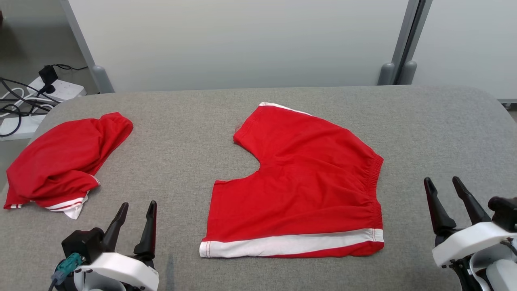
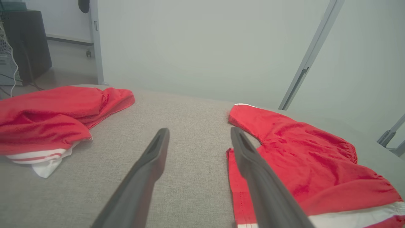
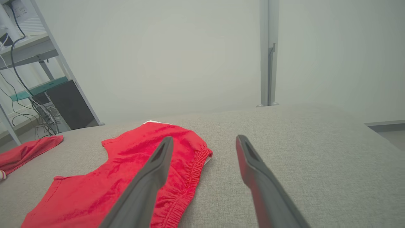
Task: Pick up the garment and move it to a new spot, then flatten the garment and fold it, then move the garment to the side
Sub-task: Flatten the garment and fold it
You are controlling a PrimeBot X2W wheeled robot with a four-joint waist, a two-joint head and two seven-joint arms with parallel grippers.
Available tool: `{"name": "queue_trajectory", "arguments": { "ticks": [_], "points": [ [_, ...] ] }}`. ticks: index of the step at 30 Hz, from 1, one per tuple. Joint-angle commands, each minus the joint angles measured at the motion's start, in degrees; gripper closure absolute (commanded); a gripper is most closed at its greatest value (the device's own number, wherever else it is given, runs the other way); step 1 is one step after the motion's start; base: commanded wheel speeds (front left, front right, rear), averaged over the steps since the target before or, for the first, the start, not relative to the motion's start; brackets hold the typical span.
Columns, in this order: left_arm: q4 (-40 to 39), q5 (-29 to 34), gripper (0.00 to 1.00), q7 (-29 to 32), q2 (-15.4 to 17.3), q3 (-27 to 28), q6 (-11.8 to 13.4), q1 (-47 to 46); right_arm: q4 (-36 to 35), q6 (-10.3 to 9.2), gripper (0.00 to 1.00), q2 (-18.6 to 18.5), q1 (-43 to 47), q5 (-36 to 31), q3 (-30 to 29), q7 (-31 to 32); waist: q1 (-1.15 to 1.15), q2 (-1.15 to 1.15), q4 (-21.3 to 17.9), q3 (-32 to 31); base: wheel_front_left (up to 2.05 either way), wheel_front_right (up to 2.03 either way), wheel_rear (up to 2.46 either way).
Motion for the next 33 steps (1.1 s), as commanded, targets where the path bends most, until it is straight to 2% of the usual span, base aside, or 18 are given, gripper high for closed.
{"name": "queue_trajectory", "arguments": {
  "ticks": [1,7,9,17,24,33],
  "points": [
    [-1.9,1.4,0.0,-0.6,0.6,2.8,0.0,-1.1,-1.8,0.25,0.0,-0.3,0.4,-1.4,0.2,-0.8,0.0,0.0,0.2,-0.1,0.0,0.0,0.0],
    [-4.0,7.9,0.0,-0.6,-1.9,6.6,0.4,1.7,-4.4,0.25,0.0,2.3,3.7,-7.9,-3.2,-0.8,0.0,0.0,0.6,-0.5,0.0,0.0,0.0],
    [-5.1,10.8,0.0,-0.6,-3.0,7.8,0.9,2.9,-6.5,0.25,0.0,3.8,5.5,-11.9,-5.5,-0.8,0.0,0.0,0.8,-0.5,0.0,0.0,0.0],
    [-7.6,16.6,0.0,-0.6,-5.0,8.4,2.3,5.4,-11.5,0.25,0.0,8.8,11.7,-20.1,-11.0,-0.8,0.0,0.0,1.1,-0.6,0.0,0.0,0.0],
    [-9.0,19.0,0.0,-0.6,-5.5,8.4,2.7,6.3,-13.2,0.25,0.0,10.5,13.9,-22.0,-12.4,-0.8,0.0,0.0,0.7,-0.6,0.0,0.0,0.0],
    [-9.5,19.9,0.0,-0.6,-5.8,8.3,2.8,6.8,-13.4,0.25,0.0,10.9,13.9,-21.8,-12.0,-0.8,0.0,0.0,0.3,-0.4,0.0,0.0,0.0]
  ]
}}
